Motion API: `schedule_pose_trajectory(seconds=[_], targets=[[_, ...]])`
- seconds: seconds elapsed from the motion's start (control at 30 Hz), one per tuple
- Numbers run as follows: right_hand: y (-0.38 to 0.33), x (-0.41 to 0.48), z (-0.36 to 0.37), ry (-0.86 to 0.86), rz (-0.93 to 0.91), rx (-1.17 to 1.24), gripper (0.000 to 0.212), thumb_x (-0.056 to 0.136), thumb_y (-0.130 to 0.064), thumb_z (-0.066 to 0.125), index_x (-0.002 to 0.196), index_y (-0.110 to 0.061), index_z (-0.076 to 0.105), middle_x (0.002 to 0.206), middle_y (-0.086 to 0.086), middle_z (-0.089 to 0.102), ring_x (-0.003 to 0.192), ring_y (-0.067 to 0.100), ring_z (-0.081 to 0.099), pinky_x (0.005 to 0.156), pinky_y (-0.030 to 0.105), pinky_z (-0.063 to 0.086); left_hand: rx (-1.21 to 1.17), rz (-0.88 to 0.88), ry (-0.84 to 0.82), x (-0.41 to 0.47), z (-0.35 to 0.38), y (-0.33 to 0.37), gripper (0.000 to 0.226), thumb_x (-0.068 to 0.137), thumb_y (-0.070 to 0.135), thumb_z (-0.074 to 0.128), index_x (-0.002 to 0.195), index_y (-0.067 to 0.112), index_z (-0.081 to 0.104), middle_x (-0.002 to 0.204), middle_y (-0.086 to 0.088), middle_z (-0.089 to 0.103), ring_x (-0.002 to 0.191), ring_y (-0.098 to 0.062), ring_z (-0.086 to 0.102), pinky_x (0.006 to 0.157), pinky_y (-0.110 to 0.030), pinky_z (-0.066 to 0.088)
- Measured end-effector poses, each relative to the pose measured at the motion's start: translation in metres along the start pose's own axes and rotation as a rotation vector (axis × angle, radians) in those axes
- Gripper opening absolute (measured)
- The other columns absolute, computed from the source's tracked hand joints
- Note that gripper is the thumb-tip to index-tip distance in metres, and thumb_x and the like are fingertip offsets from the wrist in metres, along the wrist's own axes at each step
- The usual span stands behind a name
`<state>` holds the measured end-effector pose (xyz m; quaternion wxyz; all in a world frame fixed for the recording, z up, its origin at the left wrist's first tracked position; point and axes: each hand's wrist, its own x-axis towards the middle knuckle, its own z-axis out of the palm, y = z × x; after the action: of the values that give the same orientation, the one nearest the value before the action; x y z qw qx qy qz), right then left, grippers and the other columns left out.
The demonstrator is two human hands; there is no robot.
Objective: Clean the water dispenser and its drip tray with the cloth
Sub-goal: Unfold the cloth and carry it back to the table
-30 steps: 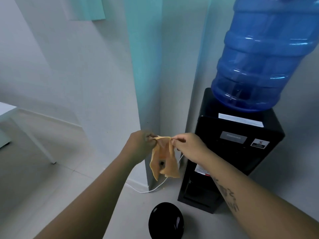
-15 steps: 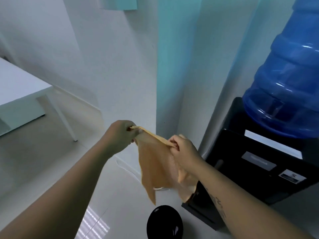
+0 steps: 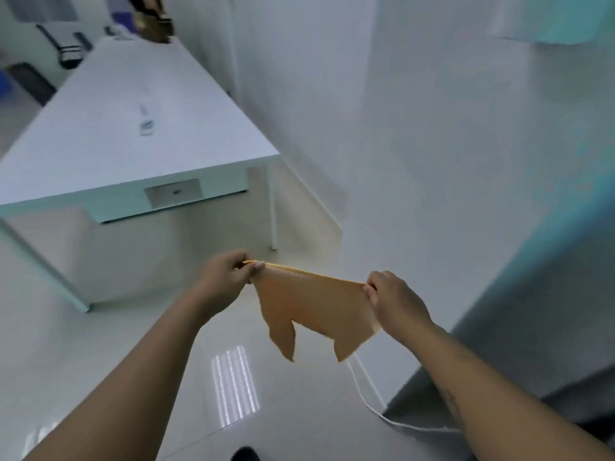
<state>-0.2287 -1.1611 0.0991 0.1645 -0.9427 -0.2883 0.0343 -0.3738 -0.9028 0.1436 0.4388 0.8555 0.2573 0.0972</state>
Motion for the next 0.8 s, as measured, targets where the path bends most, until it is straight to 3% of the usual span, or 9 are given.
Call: schedule_pose_trajectory(seconds=[0.1, 0.2, 0.3, 0.37, 0.47, 0.6, 0.8], targets=[[-0.06, 0.057, 0.024, -0.165, -0.17, -0.089, 0.011, 0.101, -0.022, 0.032, 0.091, -0.021, 0.038, 0.088, 0.003, 0.052, 0.077, 0.021, 0.05, 0.061, 0.036, 0.041, -0.057, -0.098, 0.075, 0.031, -0.046, -0.051, 0.028, 0.096, 0.03, 0.061, 0.08, 0.007, 0.061, 0.082, -0.013, 0.067, 0.087, -0.031, 0.064, 0.082, -0.047, 0.053], [-0.109, 0.106, 0.044, -0.265, -0.206, -0.112, 0.005, 0.096, -0.02, 0.036, 0.096, -0.024, 0.036, 0.083, 0.002, 0.054, 0.068, 0.017, 0.049, 0.057, 0.032, 0.038, -0.092, -0.176, 0.133, 0.059, -0.089, -0.094, 0.024, 0.096, 0.026, 0.062, 0.079, 0.009, 0.064, 0.079, -0.01, 0.067, 0.079, -0.027, 0.063, 0.076, -0.041, 0.052], [-0.158, 0.163, 0.064, -0.234, -0.163, 0.01, 0.009, 0.099, -0.024, 0.037, 0.097, -0.025, 0.046, 0.088, 0.0, 0.059, 0.075, 0.019, 0.055, 0.063, 0.036, 0.045, -0.072, -0.232, 0.167, 0.094, -0.14, -0.128, 0.024, 0.095, 0.024, 0.063, 0.073, 0.012, 0.063, 0.068, -0.003, 0.061, 0.069, -0.021, 0.054, 0.067, -0.035, 0.046], [-0.191, 0.202, 0.067, -0.197, -0.126, 0.09, 0.015, 0.1, -0.031, 0.044, 0.092, -0.023, 0.054, 0.088, 0.0, 0.062, 0.078, 0.02, 0.058, 0.068, 0.036, 0.048, -0.063, -0.25, 0.209, 0.123, -0.172, -0.144, 0.024, 0.095, 0.026, 0.063, 0.075, 0.012, 0.065, 0.072, -0.01, 0.065, 0.072, -0.024, 0.057, 0.071, -0.043, 0.05], [-0.229, 0.257, 0.068, -0.185, -0.118, 0.134, 0.021, 0.097, -0.037, 0.054, 0.083, -0.023, 0.059, 0.083, 0.0, 0.064, 0.076, 0.02, 0.059, 0.064, 0.033, 0.046, -0.074, -0.275, 0.27, 0.164, -0.21, -0.159, 0.026, 0.097, 0.029, 0.059, 0.08, 0.012, 0.067, 0.082, -0.014, 0.068, 0.082, -0.029, 0.063, 0.079, -0.048, 0.053], [-0.266, 0.338, 0.068, -0.189, -0.12, 0.273, 0.019, 0.095, -0.028, 0.06, 0.079, -0.017, 0.06, 0.08, 0.002, 0.062, 0.073, 0.019, 0.055, 0.06, 0.03, 0.04, -0.095, -0.283, 0.291, 0.229, -0.243, -0.178, 0.026, 0.097, 0.028, 0.059, 0.081, 0.01, 0.068, 0.081, -0.011, 0.069, 0.081, -0.024, 0.065, 0.081, -0.043, 0.053], [-0.295, 0.459, 0.092, -0.287, -0.162, 0.26, 0.01, 0.096, -0.014, 0.054, 0.095, -0.017, 0.063, 0.095, 0.001, 0.062, 0.088, 0.019, 0.058, 0.076, 0.031, 0.048, -0.118, -0.303, 0.339, 0.333, -0.274, -0.203, 0.025, 0.096, 0.027, 0.061, 0.083, 0.007, 0.068, 0.081, -0.01, 0.071, 0.079, -0.02, 0.067, 0.079, -0.039, 0.052]])
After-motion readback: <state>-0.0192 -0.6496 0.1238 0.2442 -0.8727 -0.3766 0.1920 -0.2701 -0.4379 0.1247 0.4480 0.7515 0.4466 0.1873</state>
